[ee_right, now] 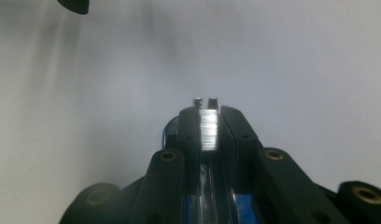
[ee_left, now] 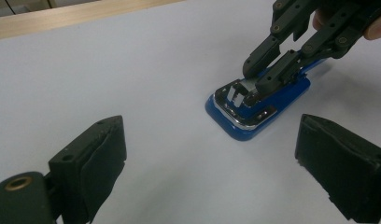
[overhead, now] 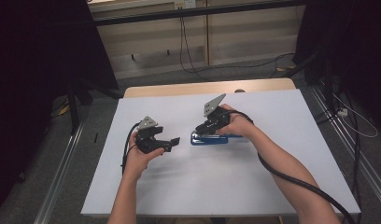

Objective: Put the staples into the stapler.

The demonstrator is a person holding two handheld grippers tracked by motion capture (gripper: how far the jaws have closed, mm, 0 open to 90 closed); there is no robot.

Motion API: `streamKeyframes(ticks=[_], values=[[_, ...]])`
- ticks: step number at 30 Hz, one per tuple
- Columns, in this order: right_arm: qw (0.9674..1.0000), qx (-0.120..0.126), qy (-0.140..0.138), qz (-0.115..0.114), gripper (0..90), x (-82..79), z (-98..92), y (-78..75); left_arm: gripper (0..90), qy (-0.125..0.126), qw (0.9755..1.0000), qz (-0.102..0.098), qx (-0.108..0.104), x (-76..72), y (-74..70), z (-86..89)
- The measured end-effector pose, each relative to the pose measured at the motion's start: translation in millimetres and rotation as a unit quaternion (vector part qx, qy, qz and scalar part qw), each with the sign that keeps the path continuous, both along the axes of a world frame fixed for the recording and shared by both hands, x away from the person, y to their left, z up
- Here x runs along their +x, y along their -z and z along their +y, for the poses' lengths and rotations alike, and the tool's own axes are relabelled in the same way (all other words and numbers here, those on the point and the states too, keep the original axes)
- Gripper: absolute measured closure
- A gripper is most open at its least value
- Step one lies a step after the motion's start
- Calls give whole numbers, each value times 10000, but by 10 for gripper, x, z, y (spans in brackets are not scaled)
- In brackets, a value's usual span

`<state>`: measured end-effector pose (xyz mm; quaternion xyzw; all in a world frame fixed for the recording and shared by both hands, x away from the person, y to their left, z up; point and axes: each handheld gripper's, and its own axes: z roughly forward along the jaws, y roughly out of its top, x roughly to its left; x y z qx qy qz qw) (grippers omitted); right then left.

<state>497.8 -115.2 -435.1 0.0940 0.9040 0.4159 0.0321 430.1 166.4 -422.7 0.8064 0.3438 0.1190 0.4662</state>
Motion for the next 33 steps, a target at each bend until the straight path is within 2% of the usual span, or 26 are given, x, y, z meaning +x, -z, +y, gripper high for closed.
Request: streamKeyframes(ticks=[27, 29, 31, 33], values=[[10000, 35, 33, 57, 782, 14, 26, 3, 91, -17, 10000, 15, 12, 2, 12, -10], [10000, 44, 52, 55, 753, 12, 33, 5, 91, -9, 10000, 7, 24, 4, 13, -11], [9999, 44, 121, 80, 685, 4, 43, 8, 91, 3, 10000, 7, 33, 7, 17, -10], [9998, 109, 148, 113, 674, -7, 34, 4, 91, -16, 10000, 30, 9, 6, 21, -11]])
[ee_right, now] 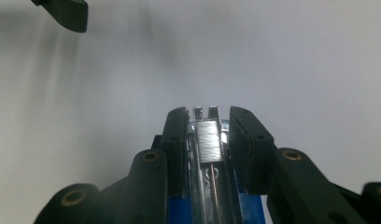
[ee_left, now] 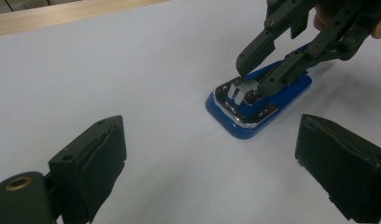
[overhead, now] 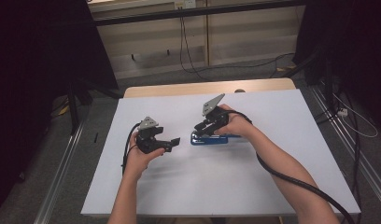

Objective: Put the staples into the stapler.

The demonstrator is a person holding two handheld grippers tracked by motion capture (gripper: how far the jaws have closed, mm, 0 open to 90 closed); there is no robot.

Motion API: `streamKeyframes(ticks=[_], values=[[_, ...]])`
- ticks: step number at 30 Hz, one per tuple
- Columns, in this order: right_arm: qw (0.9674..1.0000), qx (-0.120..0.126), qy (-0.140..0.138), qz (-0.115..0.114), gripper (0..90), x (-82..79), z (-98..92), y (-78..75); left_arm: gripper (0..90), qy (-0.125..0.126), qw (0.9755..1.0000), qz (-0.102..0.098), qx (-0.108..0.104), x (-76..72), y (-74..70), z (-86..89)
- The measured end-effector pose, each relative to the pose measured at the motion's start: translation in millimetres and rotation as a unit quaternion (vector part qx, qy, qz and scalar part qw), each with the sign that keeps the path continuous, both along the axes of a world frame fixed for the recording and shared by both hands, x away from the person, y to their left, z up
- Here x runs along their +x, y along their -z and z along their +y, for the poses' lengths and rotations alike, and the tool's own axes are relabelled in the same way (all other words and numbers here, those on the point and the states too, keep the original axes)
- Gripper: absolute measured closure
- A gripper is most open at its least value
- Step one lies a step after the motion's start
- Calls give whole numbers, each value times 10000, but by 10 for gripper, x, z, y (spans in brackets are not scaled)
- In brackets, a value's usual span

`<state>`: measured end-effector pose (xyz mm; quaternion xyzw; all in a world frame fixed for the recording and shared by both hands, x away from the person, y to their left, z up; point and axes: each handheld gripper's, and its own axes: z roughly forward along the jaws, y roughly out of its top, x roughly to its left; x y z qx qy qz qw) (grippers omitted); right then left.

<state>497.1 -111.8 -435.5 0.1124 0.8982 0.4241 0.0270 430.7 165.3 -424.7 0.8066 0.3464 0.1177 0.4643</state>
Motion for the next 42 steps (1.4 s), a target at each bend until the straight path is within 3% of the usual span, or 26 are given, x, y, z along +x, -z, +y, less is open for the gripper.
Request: streamKeyframes(ticks=[10, 17, 30, 36, 39, 42], values=[[9981, 176, 585, 27, 425, -115, -238, -97, 91, 27, 10000, 10, 5, 5, 12, -30], [9933, 270, 1120, 38, 256, -213, -403, -113, 91, 67, 10000, 17, -33, 16, 30, -77], [9864, 353, 1605, -21, 142, -396, -668, -142, 92, 152, 9999, 12, -8, 20, 53, -134], [9808, 242, 1925, -177, 119, -537, -791, -180, 92, 156, 9999, 17, -3, 12, 52, -151], [9788, 315, 2015, -182, 118, -616, -863, -192, 92, 150, 9999, 9, 59, 8, 57, -165], [9760, 193, 2146, -304, 118, -704, -939, -189, 94, 160, 9999, 21, 54, 3, 68, -186]])
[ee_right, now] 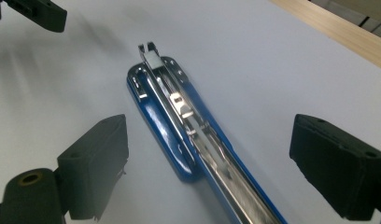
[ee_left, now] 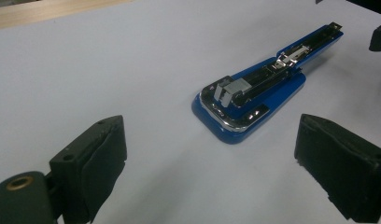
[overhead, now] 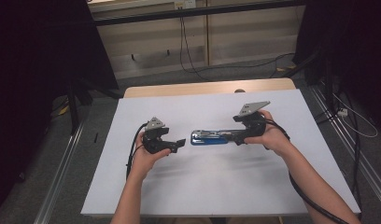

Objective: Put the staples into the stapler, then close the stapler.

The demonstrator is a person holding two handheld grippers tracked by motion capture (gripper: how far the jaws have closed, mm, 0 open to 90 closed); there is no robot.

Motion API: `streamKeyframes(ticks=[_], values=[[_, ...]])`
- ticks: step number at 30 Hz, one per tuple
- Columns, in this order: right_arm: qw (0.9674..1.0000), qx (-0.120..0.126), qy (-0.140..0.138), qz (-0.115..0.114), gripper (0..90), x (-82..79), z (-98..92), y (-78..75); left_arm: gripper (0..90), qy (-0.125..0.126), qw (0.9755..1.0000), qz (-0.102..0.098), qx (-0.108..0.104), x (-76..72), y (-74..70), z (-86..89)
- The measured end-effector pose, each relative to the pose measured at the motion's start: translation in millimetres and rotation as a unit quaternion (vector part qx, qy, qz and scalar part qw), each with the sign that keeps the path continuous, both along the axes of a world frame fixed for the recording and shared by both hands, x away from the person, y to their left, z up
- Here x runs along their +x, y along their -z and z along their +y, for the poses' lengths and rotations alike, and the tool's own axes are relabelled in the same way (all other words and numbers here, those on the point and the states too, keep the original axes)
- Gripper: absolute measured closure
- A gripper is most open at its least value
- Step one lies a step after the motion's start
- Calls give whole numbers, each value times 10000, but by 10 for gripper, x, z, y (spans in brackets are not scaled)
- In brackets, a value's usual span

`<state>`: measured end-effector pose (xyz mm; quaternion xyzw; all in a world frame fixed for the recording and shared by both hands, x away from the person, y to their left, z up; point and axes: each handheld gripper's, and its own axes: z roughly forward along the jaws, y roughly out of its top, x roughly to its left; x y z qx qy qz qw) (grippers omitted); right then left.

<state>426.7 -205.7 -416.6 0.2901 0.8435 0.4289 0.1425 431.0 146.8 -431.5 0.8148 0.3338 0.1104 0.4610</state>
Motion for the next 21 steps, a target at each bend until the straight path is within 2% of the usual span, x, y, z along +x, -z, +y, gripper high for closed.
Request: streamKeyframes(ticks=[2, 5, 6, 10, 14, 16, 19, 21], values=[[10000, -2, 81, -5, 118, -53, -60, 8, 98, 5, 10000, 23, 54, -1, 10, -19], [9996, 8, 267, -32, 123, -129, -149, 6, 107, 8, 10000, 17, 16, 4, 14, -42], [9995, -6, 318, -52, 126, -154, -177, 4, 115, 24, 10000, -26, -2, 9, 18, -52], [9985, 62, 529, -129, 137, -255, -282, 3, 171, -15, 10000, 45, -33, 11, 44, -92], [9971, 21, 718, -243, 158, -347, -374, 8, 317, 27, 10000, 18, 7, 2, 66, -139], [9963, 130, 815, -243, 175, -391, -424, 10, 449, 116, 9999, 4, 18, -4, 74, -168], [9948, 27, 985, -259, 189, -425, -499, 15, 608, 190, 9998, 74, -57, -21, 86, -229], [9941, 105, 1051, -263, 205, -442, -547, 27, 697, 239, 9997, 64, -48, -17, 94, -254]])
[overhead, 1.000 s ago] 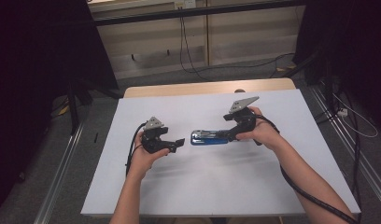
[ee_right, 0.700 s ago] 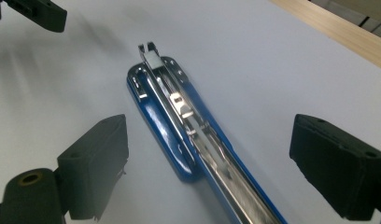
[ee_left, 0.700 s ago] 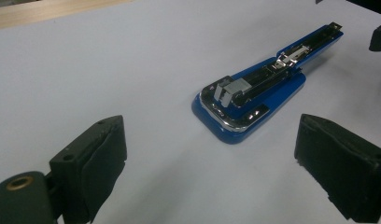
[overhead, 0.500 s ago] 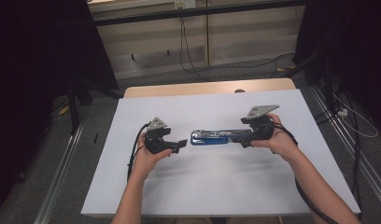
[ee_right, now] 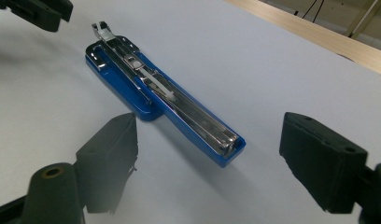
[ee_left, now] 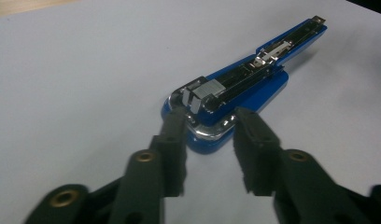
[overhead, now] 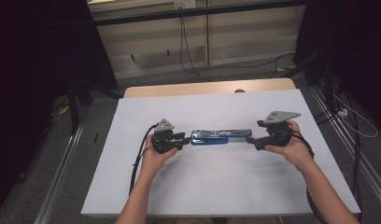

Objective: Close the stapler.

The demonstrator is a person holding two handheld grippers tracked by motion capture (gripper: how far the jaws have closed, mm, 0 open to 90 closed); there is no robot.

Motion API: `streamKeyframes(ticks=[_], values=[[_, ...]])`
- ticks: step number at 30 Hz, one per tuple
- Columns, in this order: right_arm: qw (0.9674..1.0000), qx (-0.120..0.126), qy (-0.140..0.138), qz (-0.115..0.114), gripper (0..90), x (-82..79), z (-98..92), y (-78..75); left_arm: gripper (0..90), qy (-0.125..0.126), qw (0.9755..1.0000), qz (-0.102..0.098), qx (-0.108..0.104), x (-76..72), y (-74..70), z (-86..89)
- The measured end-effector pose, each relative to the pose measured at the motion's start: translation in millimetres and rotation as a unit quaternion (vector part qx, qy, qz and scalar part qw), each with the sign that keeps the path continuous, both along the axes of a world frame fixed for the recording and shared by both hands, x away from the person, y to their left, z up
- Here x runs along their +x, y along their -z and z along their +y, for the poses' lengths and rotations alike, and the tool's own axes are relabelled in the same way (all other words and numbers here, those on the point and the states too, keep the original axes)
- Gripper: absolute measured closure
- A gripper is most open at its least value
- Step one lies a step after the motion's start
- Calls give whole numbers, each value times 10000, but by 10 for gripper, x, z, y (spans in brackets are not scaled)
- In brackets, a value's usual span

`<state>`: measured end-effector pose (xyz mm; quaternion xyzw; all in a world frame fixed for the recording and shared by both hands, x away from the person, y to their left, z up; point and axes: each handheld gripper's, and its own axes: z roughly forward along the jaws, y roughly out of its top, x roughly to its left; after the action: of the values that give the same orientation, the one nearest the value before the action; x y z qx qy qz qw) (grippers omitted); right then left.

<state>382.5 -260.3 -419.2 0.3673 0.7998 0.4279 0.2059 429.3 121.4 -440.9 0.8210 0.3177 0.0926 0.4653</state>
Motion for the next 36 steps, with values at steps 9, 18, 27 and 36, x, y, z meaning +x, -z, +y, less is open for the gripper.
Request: streamKeyframes(ticks=[9, 18, 27, 36], values=[[9997, 8, 241, 40, 230, -22, -107, 101, 900, -12, 10000, -10, 48, 57, 93, -106], [9991, -112, 408, 84, 307, 4, -186, 165, 900, 25, 9998, -26, 180, 99, 177, -186], [9977, -409, 422, 329, 762, 20, -210, 267, 900, 39, 10000, 12, 88, 100, 203, -240], [9959, -491, 356, 665, 900, 99, -98, 361, 900, 65, 9999, -21, 116, 89, 202, -251]])
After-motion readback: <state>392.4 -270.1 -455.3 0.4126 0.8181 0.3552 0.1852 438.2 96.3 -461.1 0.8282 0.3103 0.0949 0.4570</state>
